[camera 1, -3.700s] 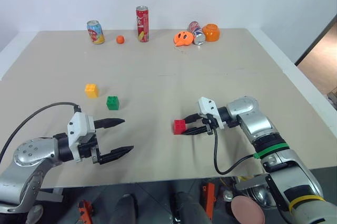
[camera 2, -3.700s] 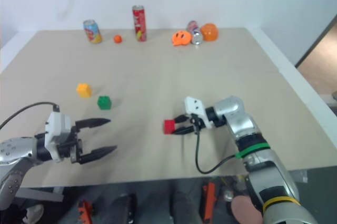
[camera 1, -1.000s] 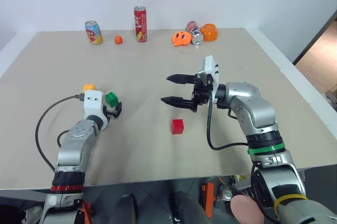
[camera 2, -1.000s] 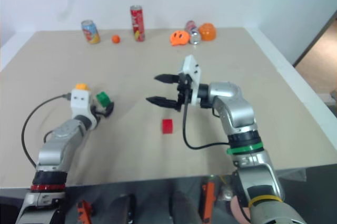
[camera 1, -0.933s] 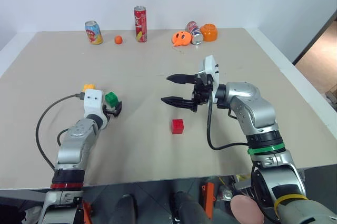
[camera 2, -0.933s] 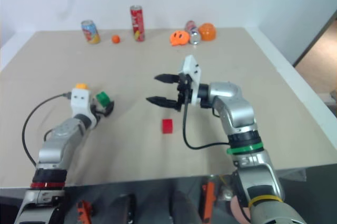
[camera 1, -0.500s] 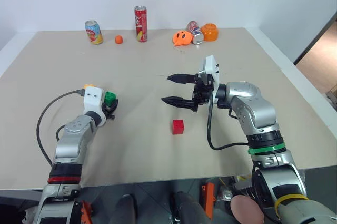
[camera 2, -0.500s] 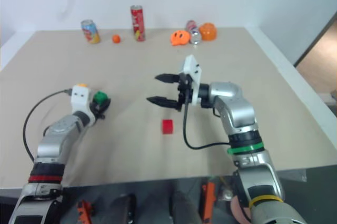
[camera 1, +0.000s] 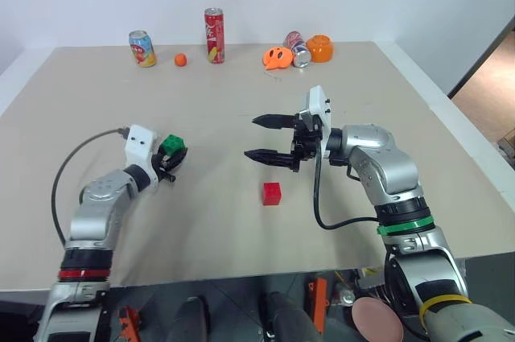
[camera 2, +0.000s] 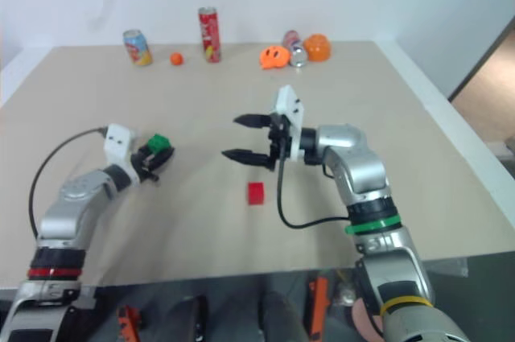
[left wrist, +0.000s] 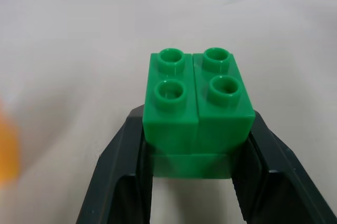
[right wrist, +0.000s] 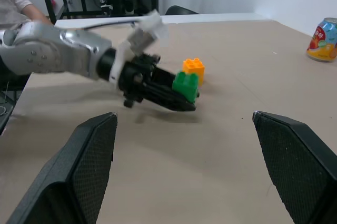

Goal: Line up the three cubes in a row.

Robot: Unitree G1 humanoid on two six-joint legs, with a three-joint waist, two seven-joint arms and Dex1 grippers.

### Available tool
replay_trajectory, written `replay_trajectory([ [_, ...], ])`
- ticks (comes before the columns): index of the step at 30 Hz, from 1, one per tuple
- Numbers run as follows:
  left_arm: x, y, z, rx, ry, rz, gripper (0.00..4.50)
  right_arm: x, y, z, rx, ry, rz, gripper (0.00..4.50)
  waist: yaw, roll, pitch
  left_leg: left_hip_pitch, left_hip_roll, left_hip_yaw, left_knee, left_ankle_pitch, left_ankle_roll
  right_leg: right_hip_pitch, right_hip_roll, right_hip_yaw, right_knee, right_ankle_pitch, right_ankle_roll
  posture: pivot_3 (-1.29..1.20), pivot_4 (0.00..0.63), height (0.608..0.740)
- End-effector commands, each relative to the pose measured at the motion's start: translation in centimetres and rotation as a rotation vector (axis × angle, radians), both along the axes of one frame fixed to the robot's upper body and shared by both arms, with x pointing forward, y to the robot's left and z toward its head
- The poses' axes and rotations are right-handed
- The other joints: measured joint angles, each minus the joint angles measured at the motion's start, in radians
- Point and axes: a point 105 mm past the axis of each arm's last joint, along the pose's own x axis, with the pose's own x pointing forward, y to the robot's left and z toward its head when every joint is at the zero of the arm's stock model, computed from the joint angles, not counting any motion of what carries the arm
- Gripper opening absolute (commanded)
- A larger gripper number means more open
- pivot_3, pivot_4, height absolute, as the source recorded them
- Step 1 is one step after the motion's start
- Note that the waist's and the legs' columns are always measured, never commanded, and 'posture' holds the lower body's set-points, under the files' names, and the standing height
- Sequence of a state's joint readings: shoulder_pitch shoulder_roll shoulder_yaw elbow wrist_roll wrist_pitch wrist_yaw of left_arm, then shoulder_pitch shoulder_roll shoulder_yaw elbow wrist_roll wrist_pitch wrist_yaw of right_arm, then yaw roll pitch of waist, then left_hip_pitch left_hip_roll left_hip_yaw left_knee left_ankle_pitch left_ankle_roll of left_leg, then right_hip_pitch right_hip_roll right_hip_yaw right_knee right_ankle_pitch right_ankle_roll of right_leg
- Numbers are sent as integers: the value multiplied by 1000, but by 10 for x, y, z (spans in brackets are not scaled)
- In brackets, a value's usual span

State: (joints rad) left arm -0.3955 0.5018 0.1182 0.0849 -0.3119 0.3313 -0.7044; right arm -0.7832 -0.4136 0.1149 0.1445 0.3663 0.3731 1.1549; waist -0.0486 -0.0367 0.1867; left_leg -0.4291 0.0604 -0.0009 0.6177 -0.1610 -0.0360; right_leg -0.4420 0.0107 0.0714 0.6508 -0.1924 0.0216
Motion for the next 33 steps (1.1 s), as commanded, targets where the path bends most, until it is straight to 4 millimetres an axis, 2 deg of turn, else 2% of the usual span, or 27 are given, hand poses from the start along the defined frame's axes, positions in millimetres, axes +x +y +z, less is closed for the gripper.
replay_trajectory([
  [1, -19, -4, 15, 10, -37, -189, 1366, -4, -3, 14, -5, -52, 25, 4268, 1, 0, 0, 0, 0, 0, 0, 0, 0, 0, 0, 0, 0, 0, 0, 0, 150, 740],
  [6, -32, -9, 14, -11, 23, -352, 1366, -8, -8, 17, -14, -57, 24, 4268, 1, 0, 0, 0, 0, 0, 0, 0, 0, 0, 0, 0, 0, -1, -1, 0, 150, 740],
  [11, -42, -21, 2, -2, 70, -493, 1366, -23, -17, 17, -40, -33, 58, 4268, 1, 0, 0, 0, 0, 0, 0, 0, 0, 0, 0, 0, 0, -1, -1, 0, 150, 740],
  [17, -42, -36, -12, 43, 69, -615, 1366, -58, -48, -1, -165, 23, 116, 4268, 4, 0, 0, -1, 0, 0, 0, 0, 0, 0, -1, 0, 0, -3, 0, 0, 150, 740],
  [22, -47, -57, -20, 81, 26, -762, 1366, -68, -67, -5, -187, 53, 73, 4268, 1, 0, 0, -1, 0, 0, 1, 0, 0, 0, -1, 0, -1, -3, 0, 0, 150, 740],
  [33, -41, -78, -35, 205, -66, -931, 1366, -75, -65, -11, -176, 60, 34, 4268, 2, 0, 0, -1, -1, 0, 4, 0, 0, 1, 0, 2, -1, -3, -1, 0, 150, 740],
])
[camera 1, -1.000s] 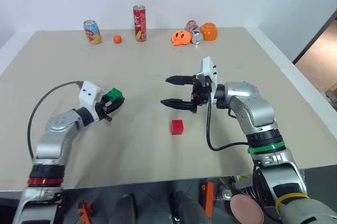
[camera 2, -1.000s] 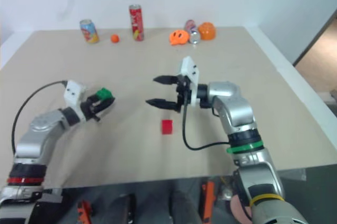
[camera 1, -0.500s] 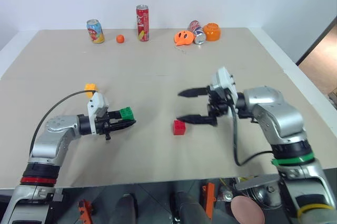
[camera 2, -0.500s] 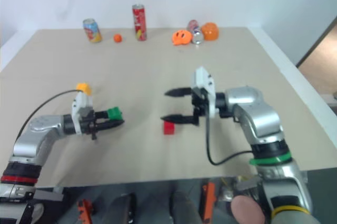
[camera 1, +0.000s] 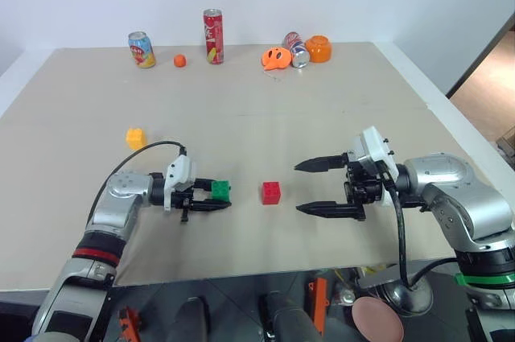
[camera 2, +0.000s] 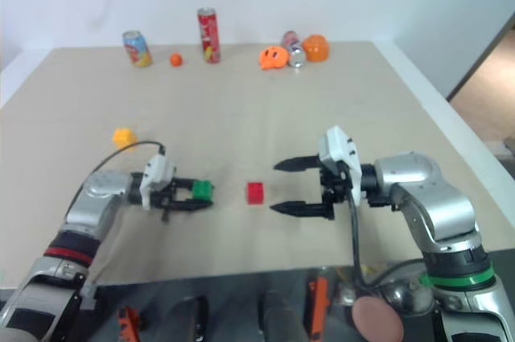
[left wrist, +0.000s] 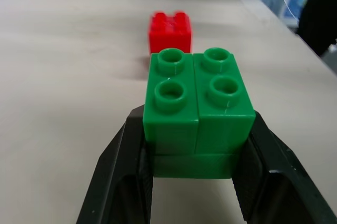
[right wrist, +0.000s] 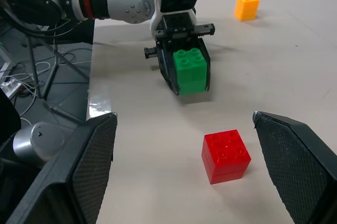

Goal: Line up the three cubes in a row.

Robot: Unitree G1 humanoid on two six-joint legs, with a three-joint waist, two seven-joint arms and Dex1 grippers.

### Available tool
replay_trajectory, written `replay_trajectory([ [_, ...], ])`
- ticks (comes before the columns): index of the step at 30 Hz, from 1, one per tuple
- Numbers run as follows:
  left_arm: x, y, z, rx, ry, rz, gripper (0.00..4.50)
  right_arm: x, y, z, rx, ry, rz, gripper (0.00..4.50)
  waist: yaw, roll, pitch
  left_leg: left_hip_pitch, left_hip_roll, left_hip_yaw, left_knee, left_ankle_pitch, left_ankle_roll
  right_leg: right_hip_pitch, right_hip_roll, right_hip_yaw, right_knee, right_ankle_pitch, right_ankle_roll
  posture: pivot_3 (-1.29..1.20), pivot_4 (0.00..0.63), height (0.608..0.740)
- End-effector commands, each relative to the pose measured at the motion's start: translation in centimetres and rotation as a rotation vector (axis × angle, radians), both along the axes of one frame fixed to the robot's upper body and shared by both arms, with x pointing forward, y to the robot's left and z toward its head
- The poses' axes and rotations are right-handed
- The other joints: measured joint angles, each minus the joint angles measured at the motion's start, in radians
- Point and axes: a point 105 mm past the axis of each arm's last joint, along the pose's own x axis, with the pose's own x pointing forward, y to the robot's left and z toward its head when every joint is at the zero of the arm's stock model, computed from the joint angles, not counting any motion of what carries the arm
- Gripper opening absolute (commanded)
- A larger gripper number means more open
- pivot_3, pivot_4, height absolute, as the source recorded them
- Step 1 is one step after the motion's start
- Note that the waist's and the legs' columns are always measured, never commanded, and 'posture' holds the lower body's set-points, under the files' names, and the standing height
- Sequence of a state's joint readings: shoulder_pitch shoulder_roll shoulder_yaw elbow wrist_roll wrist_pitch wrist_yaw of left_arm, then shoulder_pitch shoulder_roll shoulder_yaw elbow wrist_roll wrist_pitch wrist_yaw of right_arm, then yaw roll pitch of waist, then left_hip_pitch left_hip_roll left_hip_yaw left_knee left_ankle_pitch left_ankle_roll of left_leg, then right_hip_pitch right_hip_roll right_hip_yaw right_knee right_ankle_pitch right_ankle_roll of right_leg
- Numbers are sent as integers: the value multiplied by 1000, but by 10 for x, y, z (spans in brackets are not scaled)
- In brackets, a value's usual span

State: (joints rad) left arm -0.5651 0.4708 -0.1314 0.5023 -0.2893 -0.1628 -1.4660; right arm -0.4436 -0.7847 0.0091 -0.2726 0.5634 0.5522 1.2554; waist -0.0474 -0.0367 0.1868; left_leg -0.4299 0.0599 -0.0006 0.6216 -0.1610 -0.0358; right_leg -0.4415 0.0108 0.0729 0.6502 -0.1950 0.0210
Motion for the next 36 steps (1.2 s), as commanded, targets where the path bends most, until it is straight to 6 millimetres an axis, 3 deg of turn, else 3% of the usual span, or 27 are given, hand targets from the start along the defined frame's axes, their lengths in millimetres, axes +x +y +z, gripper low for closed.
replay_trajectory([
  [1, 3, -8, 1, 12, -56, -51, 1366, -5, 3, 11, 14, -47, 7, 4268, 1, 0, 0, 0, 0, 0, 0, 0, 0, 0, 0, 0, 0, 0, 0, 0, 150, 740],
  [13, 11, -23, -7, 5, -67, -70, 1366, -11, 1, 8, 9, -22, 7, 4268, 1, 0, 0, -1, 0, -1, 0, 0, 0, 0, 0, 0, 0, 0, 1, 0, 150, 740],
  [26, 21, -2, -6, -16, 9, 43, 1366, 1, -14, -9, -11, 37, -44, 4268, -2, 0, 0, 2, -1, -1, 4, 1, 1, 1, 0, 1, 0, 1, 0, 0, 150, 740],
  [36, 16, -7, -10, 12, 27, 3, 1366, 5, -9, -6, -4, 23, -22, 4268, 0, 0, 0, 1, -1, -1, 3, 1, 1, 2, 0, 1, 0, 1, 0, 0, 150, 740],
])
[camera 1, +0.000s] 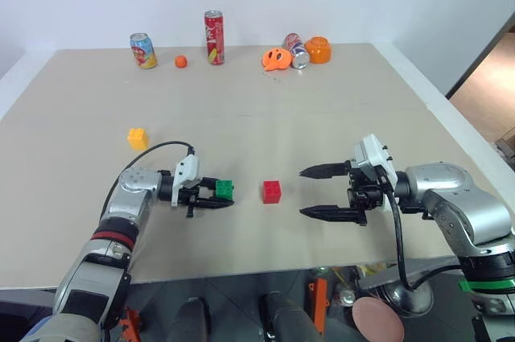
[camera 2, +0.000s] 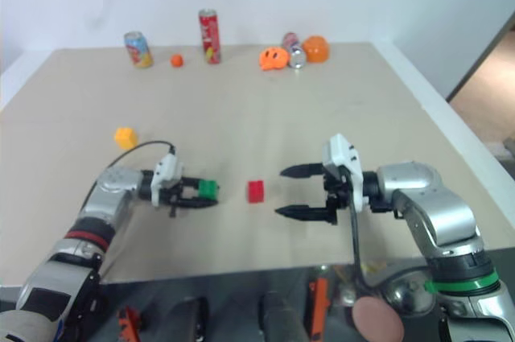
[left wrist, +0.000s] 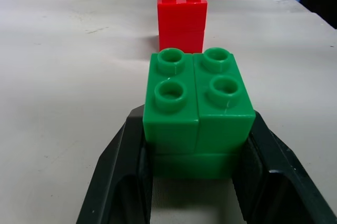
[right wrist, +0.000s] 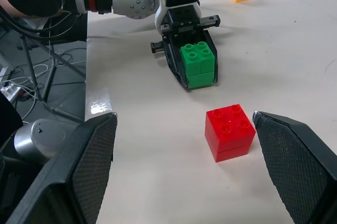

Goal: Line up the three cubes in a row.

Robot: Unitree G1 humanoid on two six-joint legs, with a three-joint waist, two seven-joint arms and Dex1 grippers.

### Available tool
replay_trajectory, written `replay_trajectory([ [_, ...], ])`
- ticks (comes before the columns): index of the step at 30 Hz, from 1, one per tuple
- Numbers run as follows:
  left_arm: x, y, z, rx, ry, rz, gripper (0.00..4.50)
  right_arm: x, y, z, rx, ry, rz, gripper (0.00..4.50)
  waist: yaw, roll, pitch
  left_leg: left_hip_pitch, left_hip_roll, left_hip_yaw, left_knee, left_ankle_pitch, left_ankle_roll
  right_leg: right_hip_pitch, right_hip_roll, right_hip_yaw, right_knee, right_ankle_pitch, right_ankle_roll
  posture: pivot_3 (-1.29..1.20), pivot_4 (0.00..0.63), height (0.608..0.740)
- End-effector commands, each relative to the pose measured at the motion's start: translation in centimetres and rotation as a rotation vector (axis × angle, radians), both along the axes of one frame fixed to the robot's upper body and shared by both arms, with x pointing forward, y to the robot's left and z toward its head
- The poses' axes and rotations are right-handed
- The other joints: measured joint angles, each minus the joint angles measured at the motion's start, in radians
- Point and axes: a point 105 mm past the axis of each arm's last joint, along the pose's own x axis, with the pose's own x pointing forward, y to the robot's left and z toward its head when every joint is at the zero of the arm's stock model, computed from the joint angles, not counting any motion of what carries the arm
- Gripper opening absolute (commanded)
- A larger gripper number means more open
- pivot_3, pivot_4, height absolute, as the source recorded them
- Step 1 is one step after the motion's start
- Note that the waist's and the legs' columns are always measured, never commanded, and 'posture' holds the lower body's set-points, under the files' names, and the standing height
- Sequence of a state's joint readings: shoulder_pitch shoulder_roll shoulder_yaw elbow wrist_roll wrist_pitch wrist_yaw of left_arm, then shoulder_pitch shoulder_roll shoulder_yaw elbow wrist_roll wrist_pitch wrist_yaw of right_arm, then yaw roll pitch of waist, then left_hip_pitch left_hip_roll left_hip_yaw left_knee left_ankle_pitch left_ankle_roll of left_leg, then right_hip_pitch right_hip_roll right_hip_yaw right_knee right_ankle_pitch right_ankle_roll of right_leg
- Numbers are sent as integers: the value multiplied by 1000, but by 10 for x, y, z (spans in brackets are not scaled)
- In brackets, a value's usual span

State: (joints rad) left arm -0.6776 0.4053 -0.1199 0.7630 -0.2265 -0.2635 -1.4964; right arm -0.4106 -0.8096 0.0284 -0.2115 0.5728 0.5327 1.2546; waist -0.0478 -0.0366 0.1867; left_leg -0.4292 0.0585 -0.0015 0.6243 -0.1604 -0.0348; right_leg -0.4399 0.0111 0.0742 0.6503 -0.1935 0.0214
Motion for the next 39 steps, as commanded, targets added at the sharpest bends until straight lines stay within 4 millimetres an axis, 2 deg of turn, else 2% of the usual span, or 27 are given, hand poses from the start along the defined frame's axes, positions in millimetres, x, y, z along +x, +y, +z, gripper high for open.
replay_trajectory([
  [1, -1, -2, 2, 6, -11, -10, 1366, 1, 2, 10, 4, -48, 17, 4268, 0, 0, 0, 0, 0, 0, -1, 0, 0, 0, 0, 0, 0, 0, 0, 0, 150, 740],
  [8, -6, -2, -9, 81, -7, -32, 1366, 2, 2, 11, 3, -54, 15, 4268, 0, 0, 0, 0, 0, -1, -1, 0, 0, 0, 0, 0, 0, 0, 0, 0, 150, 740],
  [10, -6, -2, -14, 118, -4, -31, 2381, 2, 2, 11, 4, -56, 14, 4268, 0, 0, 0, 0, 0, -1, -1, 0, 0, 0, 0, 0, 0, 0, 0, 0, 150, 740],
  [12, -6, -1, -17, 142, 12, -36, 2939, 2, 3, 12, 7, -58, 15, 4268, 0, 1, -1, 1, 0, -1, -1, 0, 0, 0, 0, 0, 0, 0, 0, 0, 150, 740],
  [13, -7, -1, -17, 147, 21, -40, 3550, 2, 4, 12, 8, -58, 15, 4268, 0, 1, -1, 1, 0, -1, -1, 0, 0, 1, 0, 0, 0, 0, 0, 0, 150, 740],
  [14, -5, -2, -16, 144, 13, -36, 3550, 3, 4, 12, 8, -60, 16, 4268, 0, 1, -1, 1, 0, -1, -1, 0, 0, 1, 0, 0, 0, 0, 0, 0, 150, 740],
  [16, -4, -3, -14, 137, 20, -30, 4349, 4, 4, 12, 8, -62, 16, 4268, 0, 1, -1, 1, 0, -1, -1, 0, 0, 1, 0, 0, 0, 0, 0, 0, 150, 740],
  [17, -3, -4, -13, 137, 12, -28, 4493, 4, 5, 12, 9, -63, 16, 4268, 0, 1, -1, 1, 0, -1, -1, 0, 0, 1, 0, 0, 0, 0, 0, 0, 150, 740],
  [21, 1, -1, -10, 132, -24, 7, 4493, 5, 6, 14, 12, -67, 21, 4268, 0, 1, -1, 1, -1, -1, -1, 0, 0, 1, 0, 0, 0, 0, 0, 0, 150, 740],
  [32, 1, 24, -6, 150, 23, 45, 4493, 11, 9, 18, 12, -77, 45, 4268, -8, 1, -1, 3, 0, -1, -2, 0, 0, 0, 2, 0, 0, 0, -1, 0, 150, 740],
  [39, -4, 52, -2, 189, 59, 93, 4493, 13, 12, 21, 13, -84, 69, 4268, -32, 1, -1, 5, 1, -2, -5, 0, 0, 0, 2, 0, 1, 1, -1, 0, 150, 740],
])
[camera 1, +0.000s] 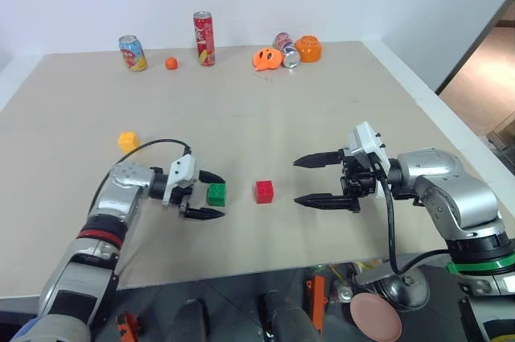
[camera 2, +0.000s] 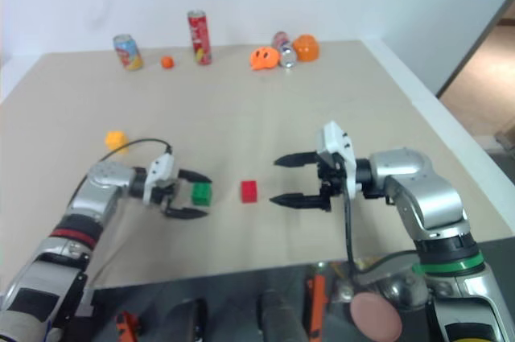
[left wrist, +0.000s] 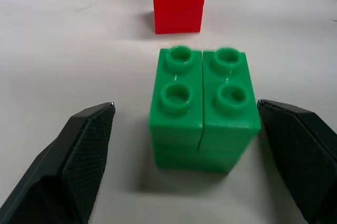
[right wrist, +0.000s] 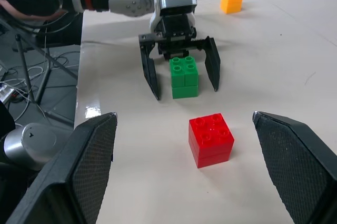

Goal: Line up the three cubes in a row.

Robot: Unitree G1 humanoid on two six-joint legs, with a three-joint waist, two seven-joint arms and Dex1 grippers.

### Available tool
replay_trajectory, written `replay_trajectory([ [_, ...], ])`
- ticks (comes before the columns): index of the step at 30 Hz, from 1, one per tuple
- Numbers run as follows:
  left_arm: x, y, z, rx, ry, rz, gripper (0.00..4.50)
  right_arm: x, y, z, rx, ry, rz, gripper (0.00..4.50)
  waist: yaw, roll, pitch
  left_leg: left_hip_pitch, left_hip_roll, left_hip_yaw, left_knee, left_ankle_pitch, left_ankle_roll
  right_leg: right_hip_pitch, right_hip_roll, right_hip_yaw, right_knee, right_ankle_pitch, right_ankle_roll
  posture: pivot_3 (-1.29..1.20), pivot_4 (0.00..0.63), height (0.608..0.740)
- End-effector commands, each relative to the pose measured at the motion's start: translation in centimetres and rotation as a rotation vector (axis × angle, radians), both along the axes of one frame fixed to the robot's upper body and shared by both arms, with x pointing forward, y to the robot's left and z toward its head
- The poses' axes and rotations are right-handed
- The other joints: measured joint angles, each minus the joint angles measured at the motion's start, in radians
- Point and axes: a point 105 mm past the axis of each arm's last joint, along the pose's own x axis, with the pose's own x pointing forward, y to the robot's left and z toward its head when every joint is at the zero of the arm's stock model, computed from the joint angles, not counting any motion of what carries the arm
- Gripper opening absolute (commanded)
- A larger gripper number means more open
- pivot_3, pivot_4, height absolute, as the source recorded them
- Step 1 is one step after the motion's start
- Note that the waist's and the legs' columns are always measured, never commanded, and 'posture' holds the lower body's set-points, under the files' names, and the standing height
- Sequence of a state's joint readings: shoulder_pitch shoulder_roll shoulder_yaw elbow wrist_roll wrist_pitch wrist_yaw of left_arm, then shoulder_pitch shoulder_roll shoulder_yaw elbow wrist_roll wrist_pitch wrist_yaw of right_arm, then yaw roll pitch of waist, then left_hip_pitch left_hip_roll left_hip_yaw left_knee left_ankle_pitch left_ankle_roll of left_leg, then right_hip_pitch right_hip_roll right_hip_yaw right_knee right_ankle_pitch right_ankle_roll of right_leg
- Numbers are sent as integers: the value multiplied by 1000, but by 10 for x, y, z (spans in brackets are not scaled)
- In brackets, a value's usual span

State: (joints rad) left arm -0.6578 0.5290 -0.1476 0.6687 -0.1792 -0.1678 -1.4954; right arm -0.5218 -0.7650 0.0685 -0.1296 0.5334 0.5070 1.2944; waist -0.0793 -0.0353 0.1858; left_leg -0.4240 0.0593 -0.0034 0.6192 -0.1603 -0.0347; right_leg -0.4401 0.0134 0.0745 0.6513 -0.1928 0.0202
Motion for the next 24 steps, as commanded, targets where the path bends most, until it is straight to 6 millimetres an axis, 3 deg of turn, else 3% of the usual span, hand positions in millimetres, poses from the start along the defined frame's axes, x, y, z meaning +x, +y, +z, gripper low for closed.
replay_trajectory([
  [1, -4, 25, -3, 34, 40, 60, 4493, 0, 2, 11, 7, -45, 27, 4268, -1, 0, 0, 0, 0, 0, 0, 0, 0, 0, 0, 0, 0, 0, 0, 0, 150, 740],
  [15, -36, 80, 33, 81, 126, 142, 4493, 8, 7, 16, -6, -60, 68, 4268, -1, 0, 0, -1, 1, 0, -2, 0, 0, -2, 0, 0, 0, -1, -1, 0, 150, 740],
  [21, -35, 97, 64, -86, 63, 355, 4493, 33, 23, 36, 96, -141, -30, 4268, 0, 0, 1, -2, 1, 1, -2, 0, 0, -2, -1, -1, 0, -1, -1, 0, 150, 740],
  [24, -38, 100, 74, -197, 18, 473, 4493, 36, 38, 44, 144, -165, -23, 4268, -1, 0, 1, -2, 2, 2, -2, 0, 0, -3, -1, -1, 0, -1, -1, 0, 150, 740],
])
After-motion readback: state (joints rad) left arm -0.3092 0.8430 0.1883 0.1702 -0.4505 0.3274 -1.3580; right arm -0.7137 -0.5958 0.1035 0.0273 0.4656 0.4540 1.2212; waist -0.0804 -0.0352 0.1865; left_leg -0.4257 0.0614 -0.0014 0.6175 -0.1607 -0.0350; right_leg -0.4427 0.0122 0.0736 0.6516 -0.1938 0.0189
